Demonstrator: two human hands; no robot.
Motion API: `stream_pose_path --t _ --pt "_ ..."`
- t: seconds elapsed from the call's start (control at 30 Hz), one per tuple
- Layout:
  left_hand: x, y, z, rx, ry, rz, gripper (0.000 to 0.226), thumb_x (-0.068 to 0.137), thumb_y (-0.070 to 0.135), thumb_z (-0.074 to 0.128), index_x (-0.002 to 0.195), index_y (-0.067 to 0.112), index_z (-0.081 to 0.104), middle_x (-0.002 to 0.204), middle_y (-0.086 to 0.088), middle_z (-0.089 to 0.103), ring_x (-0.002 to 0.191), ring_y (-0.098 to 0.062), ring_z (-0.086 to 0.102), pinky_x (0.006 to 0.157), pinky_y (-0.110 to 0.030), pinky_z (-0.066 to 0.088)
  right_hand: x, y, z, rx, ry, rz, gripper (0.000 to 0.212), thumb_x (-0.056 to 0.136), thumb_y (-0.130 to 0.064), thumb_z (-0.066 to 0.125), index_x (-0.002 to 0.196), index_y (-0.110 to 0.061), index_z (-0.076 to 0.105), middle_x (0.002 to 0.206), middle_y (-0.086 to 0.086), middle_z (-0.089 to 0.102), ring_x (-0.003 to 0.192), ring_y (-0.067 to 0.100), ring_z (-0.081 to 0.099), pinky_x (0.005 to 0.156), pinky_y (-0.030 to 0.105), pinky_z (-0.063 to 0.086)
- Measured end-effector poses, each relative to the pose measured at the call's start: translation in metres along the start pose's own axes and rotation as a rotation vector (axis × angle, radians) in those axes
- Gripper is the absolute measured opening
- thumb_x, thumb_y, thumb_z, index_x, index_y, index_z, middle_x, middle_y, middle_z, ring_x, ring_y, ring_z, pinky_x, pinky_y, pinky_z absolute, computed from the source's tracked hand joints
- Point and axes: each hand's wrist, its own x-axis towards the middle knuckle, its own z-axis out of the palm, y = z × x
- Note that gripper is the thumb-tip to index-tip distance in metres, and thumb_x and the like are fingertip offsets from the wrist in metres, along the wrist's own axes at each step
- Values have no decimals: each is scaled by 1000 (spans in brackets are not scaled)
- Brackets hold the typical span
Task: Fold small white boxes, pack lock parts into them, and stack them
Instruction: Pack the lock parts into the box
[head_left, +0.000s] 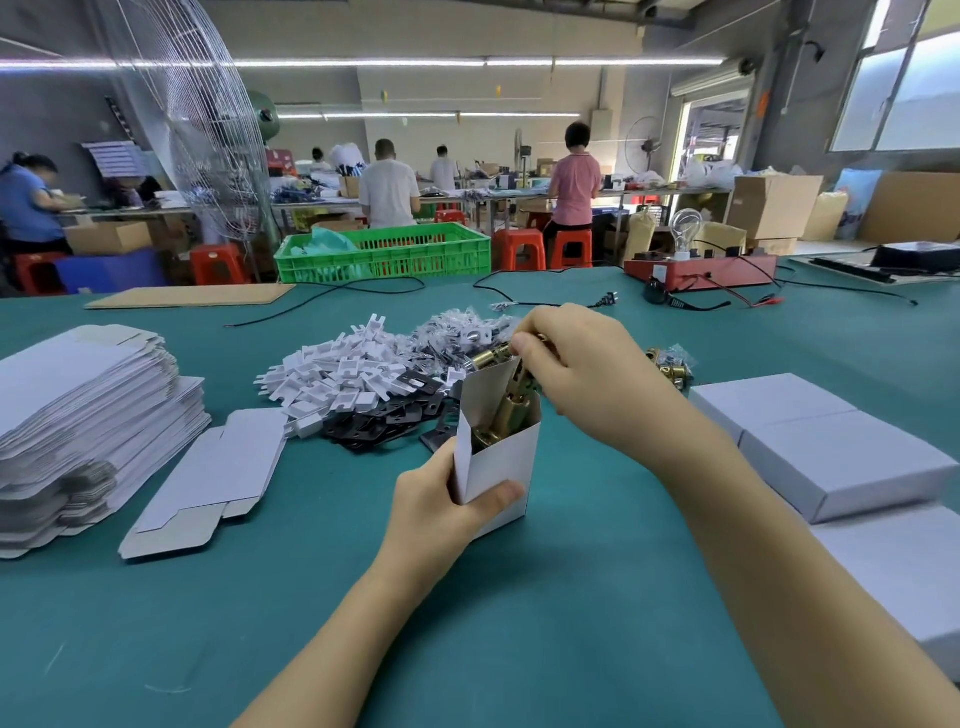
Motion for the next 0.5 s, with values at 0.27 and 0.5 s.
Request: stream_pose_path --t 0.27,0.5 --pt "3 -3 -6 114 -30 50 43 67 44 77 102 55 54 92 32 67 85 4 63 69 -9 47 -4 -7 6 -4 -55 -42 20 99 -24 49 99 -4 49 83 9 58 79 25 49 67 35 35" --pt "3 -7 -5 101 14 6 37 70 40 79 97 52 58 91 31 67 84 6 63 67 -10 48 -5 -7 9 -95 -23 -90 23 95 -25 56 93 -4 48 78 11 57 74 25 49 63 35 34"
